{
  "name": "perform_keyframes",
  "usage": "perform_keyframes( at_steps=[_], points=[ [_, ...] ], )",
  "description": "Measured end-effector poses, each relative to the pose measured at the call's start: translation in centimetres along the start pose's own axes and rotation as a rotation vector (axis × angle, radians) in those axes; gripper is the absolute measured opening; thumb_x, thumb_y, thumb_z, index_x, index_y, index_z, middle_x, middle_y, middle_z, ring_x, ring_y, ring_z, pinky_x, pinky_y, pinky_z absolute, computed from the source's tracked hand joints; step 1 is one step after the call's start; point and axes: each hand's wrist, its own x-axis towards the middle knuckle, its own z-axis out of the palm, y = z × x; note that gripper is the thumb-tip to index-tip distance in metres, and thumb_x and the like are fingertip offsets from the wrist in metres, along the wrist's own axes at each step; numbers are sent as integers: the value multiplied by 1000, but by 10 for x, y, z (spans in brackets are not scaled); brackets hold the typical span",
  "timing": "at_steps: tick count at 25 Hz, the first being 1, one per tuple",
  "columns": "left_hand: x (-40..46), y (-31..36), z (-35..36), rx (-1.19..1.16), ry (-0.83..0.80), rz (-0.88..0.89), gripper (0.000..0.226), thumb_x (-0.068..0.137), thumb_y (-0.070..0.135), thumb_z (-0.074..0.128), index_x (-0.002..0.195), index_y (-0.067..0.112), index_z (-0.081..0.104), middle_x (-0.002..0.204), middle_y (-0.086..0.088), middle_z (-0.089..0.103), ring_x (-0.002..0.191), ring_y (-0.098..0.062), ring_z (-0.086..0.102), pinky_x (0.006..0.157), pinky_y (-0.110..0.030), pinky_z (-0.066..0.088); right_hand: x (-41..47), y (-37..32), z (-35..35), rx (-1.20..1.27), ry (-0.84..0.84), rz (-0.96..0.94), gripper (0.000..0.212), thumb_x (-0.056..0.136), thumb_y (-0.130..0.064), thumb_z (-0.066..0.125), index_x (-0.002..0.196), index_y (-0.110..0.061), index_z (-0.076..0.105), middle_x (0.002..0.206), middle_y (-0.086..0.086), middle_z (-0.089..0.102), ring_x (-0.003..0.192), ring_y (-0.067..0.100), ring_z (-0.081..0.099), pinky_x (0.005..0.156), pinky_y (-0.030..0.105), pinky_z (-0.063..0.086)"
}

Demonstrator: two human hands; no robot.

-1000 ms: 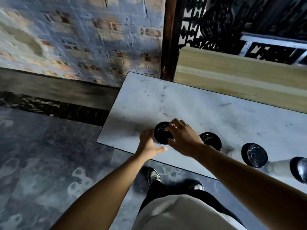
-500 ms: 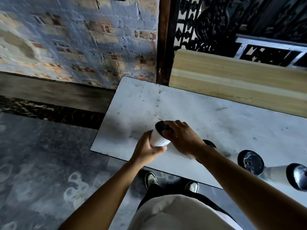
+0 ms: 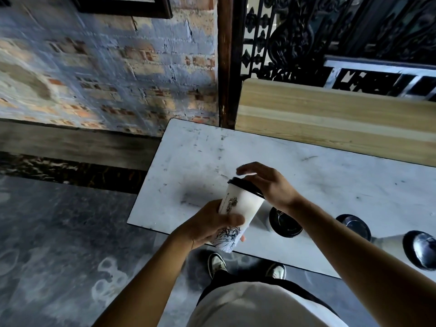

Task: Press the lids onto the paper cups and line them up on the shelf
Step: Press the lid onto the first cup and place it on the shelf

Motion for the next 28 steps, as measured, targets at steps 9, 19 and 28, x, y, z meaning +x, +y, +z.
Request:
perform_keyframes(
  at_steps=[9,19,28],
  points=[
    [5,6,18,-112,-51,-42,35,78,26,70,106,5,67,92,-26,66,64,-33,67,56,-38,58,-16,-1,-6,345,-180,50,48,102,-33,38,132,-14,70,129,15,73,116,34,69,89,37,58],
    [8,0,25,-100,-25,-56,34,78,25,70,103,2,67,88,-24,65,63,-32,65,54,-36,57,-21,10,3,371,-145,4,40,99,-24,45,120,-2,71,126,22,70,97,19,70,79,29,56],
    [6,-5,37,-121,0,-62,31,74,25,74,97,5,69,90,-28,57,60,-31,64,52,-35,57,-26,8,0,291,-179,-22,32,96,-22,47,108,-12,75,117,21,72,90,8,70,74,20,54]
  ],
)
